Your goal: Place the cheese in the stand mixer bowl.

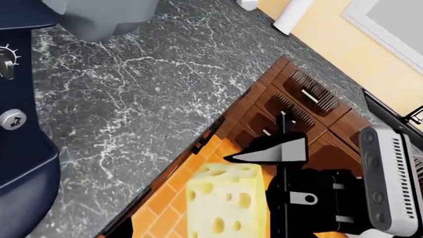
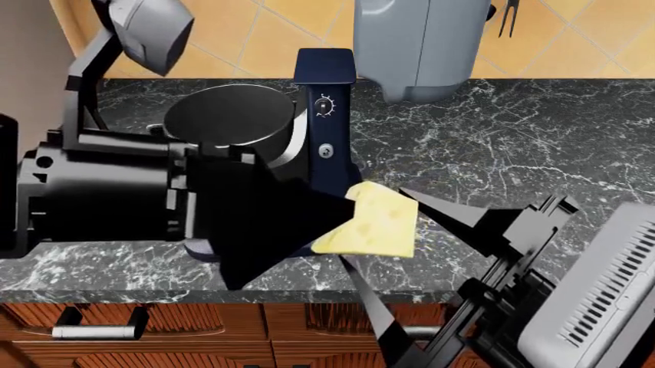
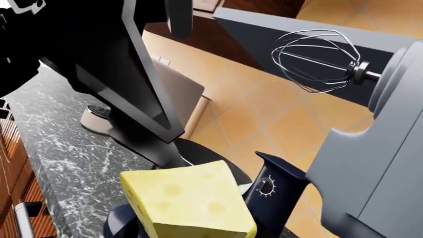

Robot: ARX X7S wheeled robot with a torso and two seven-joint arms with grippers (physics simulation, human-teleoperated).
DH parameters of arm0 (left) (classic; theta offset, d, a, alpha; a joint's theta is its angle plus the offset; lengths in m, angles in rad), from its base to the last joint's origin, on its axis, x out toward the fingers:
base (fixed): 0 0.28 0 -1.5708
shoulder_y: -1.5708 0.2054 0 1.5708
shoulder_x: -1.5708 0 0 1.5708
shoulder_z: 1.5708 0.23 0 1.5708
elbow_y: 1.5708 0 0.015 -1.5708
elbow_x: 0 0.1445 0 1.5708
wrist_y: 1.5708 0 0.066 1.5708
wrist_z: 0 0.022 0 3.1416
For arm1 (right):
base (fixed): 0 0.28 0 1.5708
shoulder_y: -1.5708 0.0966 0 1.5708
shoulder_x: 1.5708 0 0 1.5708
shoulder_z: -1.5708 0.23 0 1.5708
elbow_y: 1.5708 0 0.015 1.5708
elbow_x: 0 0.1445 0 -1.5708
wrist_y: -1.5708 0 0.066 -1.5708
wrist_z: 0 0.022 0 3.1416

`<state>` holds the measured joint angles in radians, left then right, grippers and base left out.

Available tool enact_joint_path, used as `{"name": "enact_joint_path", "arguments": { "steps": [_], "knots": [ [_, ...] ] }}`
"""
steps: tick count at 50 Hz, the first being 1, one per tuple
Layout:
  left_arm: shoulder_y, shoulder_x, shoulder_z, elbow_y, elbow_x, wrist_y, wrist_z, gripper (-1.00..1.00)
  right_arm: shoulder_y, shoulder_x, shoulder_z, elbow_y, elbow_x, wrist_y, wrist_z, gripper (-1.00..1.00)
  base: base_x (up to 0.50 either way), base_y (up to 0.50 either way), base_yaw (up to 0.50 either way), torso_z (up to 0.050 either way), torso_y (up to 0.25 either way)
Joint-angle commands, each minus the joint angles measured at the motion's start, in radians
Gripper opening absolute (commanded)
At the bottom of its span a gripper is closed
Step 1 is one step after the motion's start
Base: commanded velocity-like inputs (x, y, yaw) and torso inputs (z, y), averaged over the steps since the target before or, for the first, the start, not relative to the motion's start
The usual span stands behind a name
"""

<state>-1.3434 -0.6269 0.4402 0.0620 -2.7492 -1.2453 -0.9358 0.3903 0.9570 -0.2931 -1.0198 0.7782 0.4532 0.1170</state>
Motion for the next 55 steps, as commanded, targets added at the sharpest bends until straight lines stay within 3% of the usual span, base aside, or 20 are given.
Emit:
{"name": "enact_joint_path", "arguments": {
  "steps": [1,43,52,53,55],
  "knots": [
    [-0.006,0.016,0.008,-0.009,0.014,-0.006,0.014,1.00,0.000,0.014,-0.011,-0.006,-0.030,-0.021,0.004,-1.00,0.00,0.00,0.00,0.000,0.000],
    [0.008,0.117,0.061,-0.069,0.100,-0.043,0.082,1.00,0.064,0.079,-0.087,-0.018,-0.017,-0.117,0.077,-1.00,0.00,0.00,0.00,0.000,0.000],
    [0.018,0.134,0.030,-0.075,0.160,-0.043,0.097,1.00,0.081,0.107,-0.140,-0.022,-0.030,-0.150,0.101,-1.00,0.00,0.00,0.00,0.000,0.000],
    [0.018,0.137,0.019,-0.085,0.178,-0.045,0.102,-1.00,0.083,0.109,-0.147,-0.021,-0.032,-0.153,0.102,-1.00,0.00,0.00,0.00,0.000,0.010],
    [0.023,0.139,0.011,-0.087,0.191,-0.034,0.102,-1.00,0.085,0.113,-0.157,-0.020,-0.037,-0.159,0.105,-1.00,0.00,0.00,0.00,0.000,0.000]
  ]
}}
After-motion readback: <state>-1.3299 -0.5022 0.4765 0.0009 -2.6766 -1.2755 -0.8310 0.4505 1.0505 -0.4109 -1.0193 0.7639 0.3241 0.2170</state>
